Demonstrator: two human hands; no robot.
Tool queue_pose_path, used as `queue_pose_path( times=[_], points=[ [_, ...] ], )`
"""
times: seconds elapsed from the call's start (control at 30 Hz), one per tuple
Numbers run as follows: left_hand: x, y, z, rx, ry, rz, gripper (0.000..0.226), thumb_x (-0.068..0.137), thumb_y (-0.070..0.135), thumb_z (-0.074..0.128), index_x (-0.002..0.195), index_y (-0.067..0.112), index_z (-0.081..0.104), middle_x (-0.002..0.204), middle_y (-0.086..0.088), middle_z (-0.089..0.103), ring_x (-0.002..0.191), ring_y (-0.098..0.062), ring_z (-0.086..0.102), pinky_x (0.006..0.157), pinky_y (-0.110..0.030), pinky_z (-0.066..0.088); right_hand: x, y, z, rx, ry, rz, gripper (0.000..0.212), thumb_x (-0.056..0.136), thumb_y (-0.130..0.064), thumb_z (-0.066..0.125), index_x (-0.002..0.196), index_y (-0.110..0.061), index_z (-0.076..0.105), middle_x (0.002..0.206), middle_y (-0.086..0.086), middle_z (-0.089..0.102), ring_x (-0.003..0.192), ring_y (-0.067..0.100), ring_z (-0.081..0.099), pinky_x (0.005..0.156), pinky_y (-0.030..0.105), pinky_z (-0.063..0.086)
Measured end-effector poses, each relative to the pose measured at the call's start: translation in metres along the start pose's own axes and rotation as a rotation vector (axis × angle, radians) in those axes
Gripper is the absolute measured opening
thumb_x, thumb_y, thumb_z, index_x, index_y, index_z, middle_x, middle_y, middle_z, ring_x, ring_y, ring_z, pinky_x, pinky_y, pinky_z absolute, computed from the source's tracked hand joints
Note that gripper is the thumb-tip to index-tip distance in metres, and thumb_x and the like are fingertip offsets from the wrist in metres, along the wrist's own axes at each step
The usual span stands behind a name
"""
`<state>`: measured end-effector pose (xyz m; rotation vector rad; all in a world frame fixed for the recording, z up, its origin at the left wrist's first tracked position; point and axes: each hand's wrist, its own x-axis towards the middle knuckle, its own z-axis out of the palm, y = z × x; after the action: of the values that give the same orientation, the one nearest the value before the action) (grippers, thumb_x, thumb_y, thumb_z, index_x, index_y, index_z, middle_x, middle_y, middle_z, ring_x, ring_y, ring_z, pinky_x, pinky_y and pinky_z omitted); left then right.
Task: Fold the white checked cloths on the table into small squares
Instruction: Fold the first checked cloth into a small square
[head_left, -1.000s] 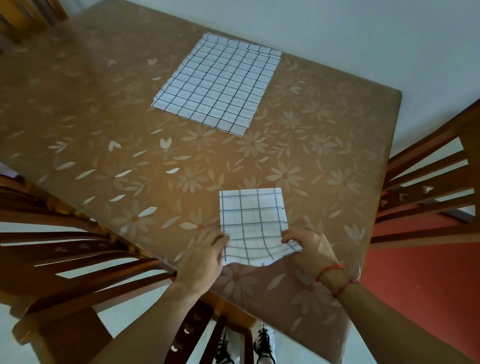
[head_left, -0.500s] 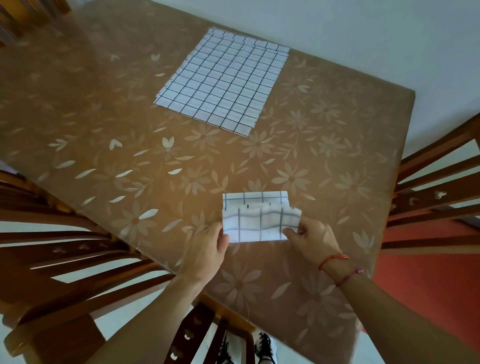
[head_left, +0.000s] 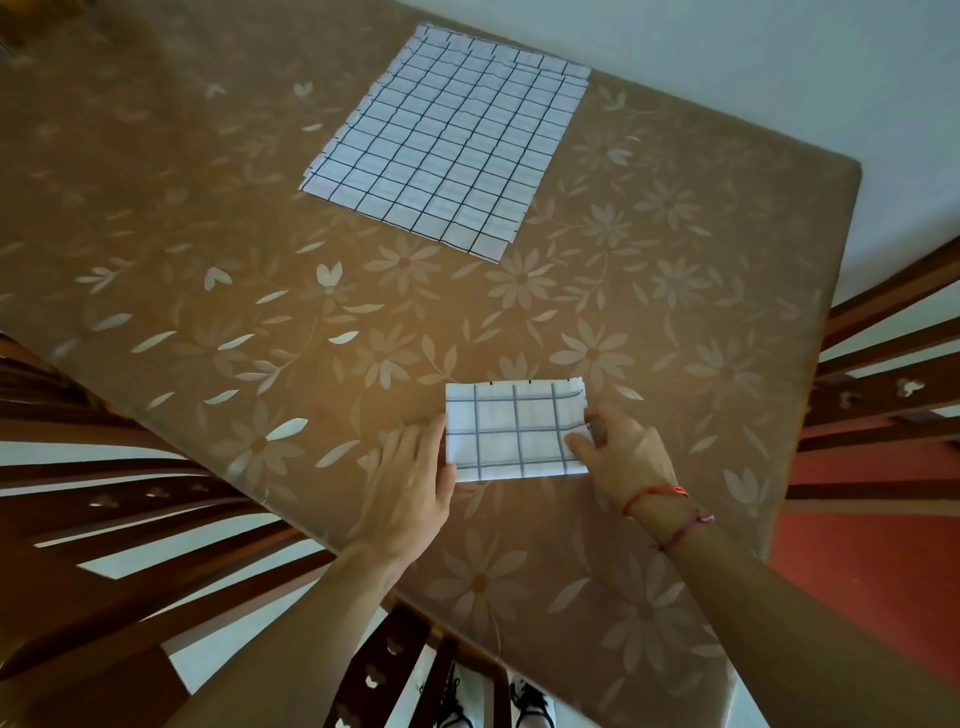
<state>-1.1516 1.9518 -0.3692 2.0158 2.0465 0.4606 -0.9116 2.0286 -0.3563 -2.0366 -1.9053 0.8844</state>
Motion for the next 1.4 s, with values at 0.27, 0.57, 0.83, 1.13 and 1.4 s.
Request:
queue_pose_path(
  times=[0.27,0.57,0.83,1.13,1.4],
  points=[
    [0.016,-0.013,0.003,0.182,-0.064,0.202,0.052,0.099,0.023,0.044,0.146,0.003,0.037,0.154,-0.011,0.035,0.142,-0.025,0.033,0.11,-0.043,0.037,0.002,0.002,0.001,-0.001,-0.008,-0.045,0.045,0.084,-0.032,0.059,0.127,-0.027,0.049,0.103,-0.001,0.07,0.086,0.024,0.065,0.073,0.039,0.055],
    [0.023,-0.018,0.008,0.218,-0.149,0.248,0.057,0.102,0.033,0.018,0.151,0.006,0.027,0.161,-0.009,0.018,0.15,-0.019,0.011,0.119,-0.043,0.022,0.0,-0.02,0.01,-0.254,0.289,-0.331,0.049,0.081,-0.036,0.059,0.123,-0.011,0.053,0.108,0.009,0.049,0.089,0.026,0.052,0.068,0.037,0.051],
    [0.019,-0.023,0.021,0.233,-0.176,0.266,0.058,0.103,0.033,0.015,0.151,0.003,0.025,0.161,-0.01,0.017,0.15,-0.02,0.011,0.119,-0.042,0.022,-0.003,-0.058,0.061,-0.492,-0.004,-0.72,0.061,0.096,-0.035,0.029,0.146,0.001,0.031,0.155,0.019,0.024,0.145,0.03,0.02,0.118,0.041,0.024],
    [0.022,-0.024,0.022,0.262,-0.162,0.272,0.064,0.101,0.038,0.028,0.152,0.001,0.021,0.16,-0.013,0.02,0.149,-0.022,0.013,0.12,-0.041,0.021,0.007,-0.054,0.078,-0.597,-0.129,-0.749,0.063,0.099,-0.034,0.027,0.151,0.001,0.014,0.159,0.017,0.009,0.148,0.027,0.004,0.12,0.043,0.015],
    [0.022,-0.024,0.02,0.297,-0.185,0.299,0.066,0.103,0.041,0.007,0.151,-0.003,0.019,0.16,-0.019,0.015,0.149,-0.027,0.011,0.12,-0.044,0.022,0.009,-0.048,0.077,-0.601,-0.116,-0.748,0.065,0.099,-0.041,0.024,0.151,-0.003,0.018,0.159,0.016,0.009,0.148,0.027,0.004,0.119,0.045,0.015]
  ],
)
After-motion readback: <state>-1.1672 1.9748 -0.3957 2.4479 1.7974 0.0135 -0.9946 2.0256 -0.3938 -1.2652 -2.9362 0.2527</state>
